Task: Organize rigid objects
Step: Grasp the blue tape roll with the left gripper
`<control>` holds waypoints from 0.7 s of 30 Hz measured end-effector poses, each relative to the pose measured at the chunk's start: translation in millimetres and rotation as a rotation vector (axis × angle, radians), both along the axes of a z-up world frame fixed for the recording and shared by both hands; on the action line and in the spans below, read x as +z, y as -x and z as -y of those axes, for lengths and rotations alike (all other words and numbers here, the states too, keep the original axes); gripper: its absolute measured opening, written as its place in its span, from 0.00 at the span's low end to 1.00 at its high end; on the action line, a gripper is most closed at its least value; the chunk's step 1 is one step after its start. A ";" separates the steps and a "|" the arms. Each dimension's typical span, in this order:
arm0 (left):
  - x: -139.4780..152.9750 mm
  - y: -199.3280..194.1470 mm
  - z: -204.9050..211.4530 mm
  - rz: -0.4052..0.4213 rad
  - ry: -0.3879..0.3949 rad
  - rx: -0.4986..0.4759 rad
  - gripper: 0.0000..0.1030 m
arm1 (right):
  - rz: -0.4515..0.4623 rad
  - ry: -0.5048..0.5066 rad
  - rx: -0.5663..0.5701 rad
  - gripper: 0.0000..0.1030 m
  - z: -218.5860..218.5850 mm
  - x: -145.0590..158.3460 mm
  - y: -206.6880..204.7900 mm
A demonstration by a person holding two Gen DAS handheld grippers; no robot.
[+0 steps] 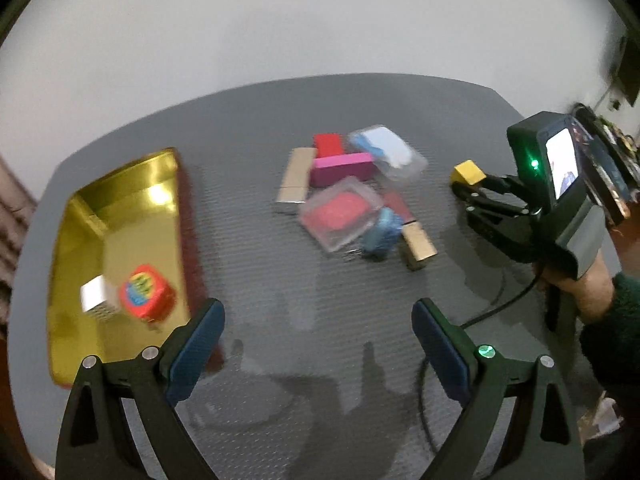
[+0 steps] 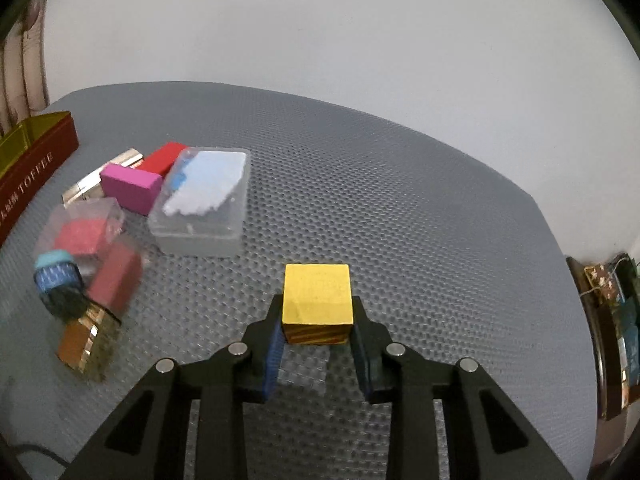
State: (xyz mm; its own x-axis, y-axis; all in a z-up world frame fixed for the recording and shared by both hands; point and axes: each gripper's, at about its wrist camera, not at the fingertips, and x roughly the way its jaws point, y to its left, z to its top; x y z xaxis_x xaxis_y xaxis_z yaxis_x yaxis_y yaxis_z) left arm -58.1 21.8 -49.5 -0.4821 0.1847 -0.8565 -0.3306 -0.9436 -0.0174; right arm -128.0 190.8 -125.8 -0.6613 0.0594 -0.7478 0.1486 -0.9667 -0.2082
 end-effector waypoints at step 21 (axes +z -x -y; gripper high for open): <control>-33.2 46.6 -51.4 0.142 -0.104 -0.179 0.36 | 0.030 0.116 -0.004 0.31 9.8 1.6 25.8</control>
